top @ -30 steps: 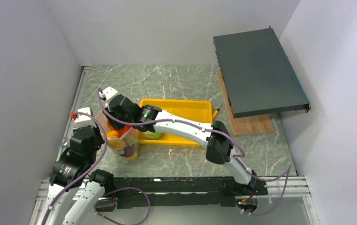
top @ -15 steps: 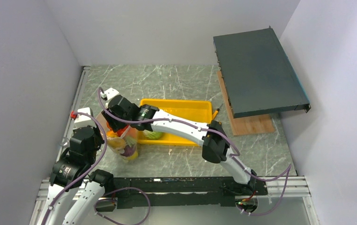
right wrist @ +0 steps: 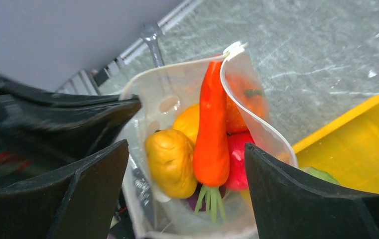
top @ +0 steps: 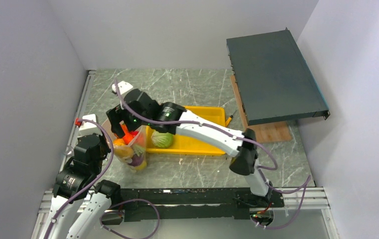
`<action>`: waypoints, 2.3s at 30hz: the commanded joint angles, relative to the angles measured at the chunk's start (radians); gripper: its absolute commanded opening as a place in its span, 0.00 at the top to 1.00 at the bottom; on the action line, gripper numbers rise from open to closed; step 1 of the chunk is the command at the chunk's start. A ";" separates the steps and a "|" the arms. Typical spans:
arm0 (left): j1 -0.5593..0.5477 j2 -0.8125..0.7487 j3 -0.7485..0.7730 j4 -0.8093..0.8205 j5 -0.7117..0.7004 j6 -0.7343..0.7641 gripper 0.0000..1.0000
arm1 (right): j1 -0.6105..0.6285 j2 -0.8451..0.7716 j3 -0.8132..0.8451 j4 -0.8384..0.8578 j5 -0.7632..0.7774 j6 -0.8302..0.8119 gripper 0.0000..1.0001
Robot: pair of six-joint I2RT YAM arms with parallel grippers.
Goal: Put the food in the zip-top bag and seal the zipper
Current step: Place the fake vegetable in the zipper food storage bag, then adjust the zipper food storage bag at the center of the board.
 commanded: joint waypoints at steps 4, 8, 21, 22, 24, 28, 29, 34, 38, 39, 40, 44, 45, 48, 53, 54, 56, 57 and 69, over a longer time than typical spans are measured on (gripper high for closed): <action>-0.002 -0.012 0.001 0.042 0.005 0.011 1.00 | -0.061 -0.203 -0.130 0.045 -0.043 0.051 0.11; -0.001 -0.012 0.003 0.038 0.005 0.009 1.00 | -0.113 -0.191 -0.151 0.031 -0.125 0.068 0.16; -0.002 -0.020 0.003 0.048 0.017 0.015 1.00 | -0.113 -0.187 -0.280 0.088 -0.116 0.095 0.63; -0.002 -0.018 0.006 0.049 0.023 0.016 1.00 | -0.110 -0.196 -0.285 0.091 -0.133 0.103 0.74; -0.001 -0.010 0.027 0.026 0.053 0.002 1.00 | -0.100 -0.221 -0.302 0.098 -0.154 0.118 0.94; -0.002 0.030 0.120 -0.047 0.187 -0.001 1.00 | -0.081 -0.318 -0.414 0.164 -0.241 0.183 1.00; -0.001 0.048 0.151 -0.064 0.233 0.009 1.00 | -0.077 -0.351 -0.462 0.207 -0.266 0.210 1.00; -0.002 0.161 0.321 -0.190 0.447 0.008 1.00 | -0.055 -0.506 -0.666 0.396 -0.290 0.315 1.00; -0.001 0.219 0.393 -0.227 0.628 0.019 1.00 | -0.028 -0.585 -0.774 0.521 -0.282 0.369 1.00; -0.002 0.231 0.414 -0.242 0.655 0.015 1.00 | -0.018 -0.597 -0.786 0.541 -0.287 0.381 1.00; -0.002 0.239 0.437 -0.253 0.692 0.016 1.00 | -0.006 -0.614 -0.798 0.567 -0.300 0.386 1.00; -0.002 0.252 0.457 -0.224 0.937 0.059 1.00 | 0.079 -0.668 -0.878 0.696 -0.275 0.363 1.00; -0.002 0.256 0.452 -0.209 0.993 0.063 1.00 | 0.102 -0.677 -0.897 0.719 -0.256 0.350 1.00; -0.002 0.284 0.424 -0.159 1.108 0.045 1.00 | 0.153 -0.702 -0.933 0.748 -0.201 0.322 1.00; -0.002 0.319 0.313 0.008 1.236 -0.015 1.00 | 0.208 -0.759 -1.022 0.738 0.017 0.293 1.00; -0.002 0.324 0.286 0.041 1.237 -0.023 1.00 | 0.208 -0.766 -1.047 0.734 0.064 0.304 1.00; -0.002 0.353 0.256 0.076 1.249 -0.032 1.00 | 0.208 -0.784 -1.111 0.773 0.145 0.309 1.00; -0.003 0.379 0.246 0.098 1.269 -0.034 1.00 | 0.208 -0.792 -1.154 0.817 0.170 0.306 1.00; -0.004 0.587 0.218 0.068 1.269 0.142 1.00 | 0.196 -0.699 -1.233 0.946 0.448 0.350 1.00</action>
